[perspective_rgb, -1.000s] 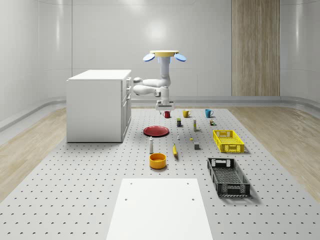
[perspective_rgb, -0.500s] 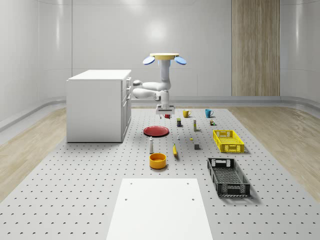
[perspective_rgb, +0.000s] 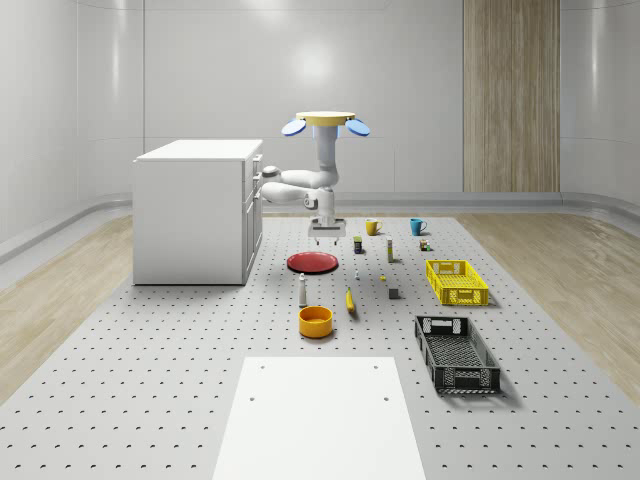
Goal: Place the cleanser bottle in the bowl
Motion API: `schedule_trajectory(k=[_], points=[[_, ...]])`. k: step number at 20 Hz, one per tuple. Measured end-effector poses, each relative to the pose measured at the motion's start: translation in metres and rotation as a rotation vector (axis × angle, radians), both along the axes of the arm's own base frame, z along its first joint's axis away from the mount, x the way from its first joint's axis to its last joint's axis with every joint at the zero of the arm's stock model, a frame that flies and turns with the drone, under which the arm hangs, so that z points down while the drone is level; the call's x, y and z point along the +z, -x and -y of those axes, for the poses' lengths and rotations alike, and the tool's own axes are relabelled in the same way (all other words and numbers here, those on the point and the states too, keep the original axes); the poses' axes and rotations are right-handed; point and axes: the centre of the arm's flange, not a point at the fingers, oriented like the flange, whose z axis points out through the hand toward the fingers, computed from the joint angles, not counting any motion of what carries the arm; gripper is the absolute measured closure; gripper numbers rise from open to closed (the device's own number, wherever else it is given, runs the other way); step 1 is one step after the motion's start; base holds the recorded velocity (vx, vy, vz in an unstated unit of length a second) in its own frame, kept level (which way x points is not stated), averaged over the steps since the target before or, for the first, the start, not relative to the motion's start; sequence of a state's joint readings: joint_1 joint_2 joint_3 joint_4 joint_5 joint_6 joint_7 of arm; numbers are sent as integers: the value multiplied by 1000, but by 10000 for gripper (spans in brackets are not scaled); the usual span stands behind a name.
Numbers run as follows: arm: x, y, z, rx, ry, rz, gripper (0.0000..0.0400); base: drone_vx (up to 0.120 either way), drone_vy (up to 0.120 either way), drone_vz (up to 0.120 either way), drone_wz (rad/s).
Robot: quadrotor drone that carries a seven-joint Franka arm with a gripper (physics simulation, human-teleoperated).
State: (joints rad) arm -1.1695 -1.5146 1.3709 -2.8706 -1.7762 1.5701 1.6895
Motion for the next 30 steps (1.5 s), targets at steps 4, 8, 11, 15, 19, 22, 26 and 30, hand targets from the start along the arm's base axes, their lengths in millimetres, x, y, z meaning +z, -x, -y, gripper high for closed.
schedule_trajectory(k=[4,8,11,15,19,22,26,30], points=[[0,0,0,0,0,0,0,60,0,0,0],[0,0,-2,0,0,0,0,0,0,0,0],[0,0,-11,0,0,0,0,0,0,0,0],[0,0,-28,0,0,0,0,0,0,-70,0],[0,0,-47,0,0,0,0,0,0,-100,0],[0,0,-56,0,0,0,0,0,0,-120,0],[0,0,-63,0,0,0,0,0,0,-90,0],[0,0,-66,0,0,0,0,0,0,-110,0]])
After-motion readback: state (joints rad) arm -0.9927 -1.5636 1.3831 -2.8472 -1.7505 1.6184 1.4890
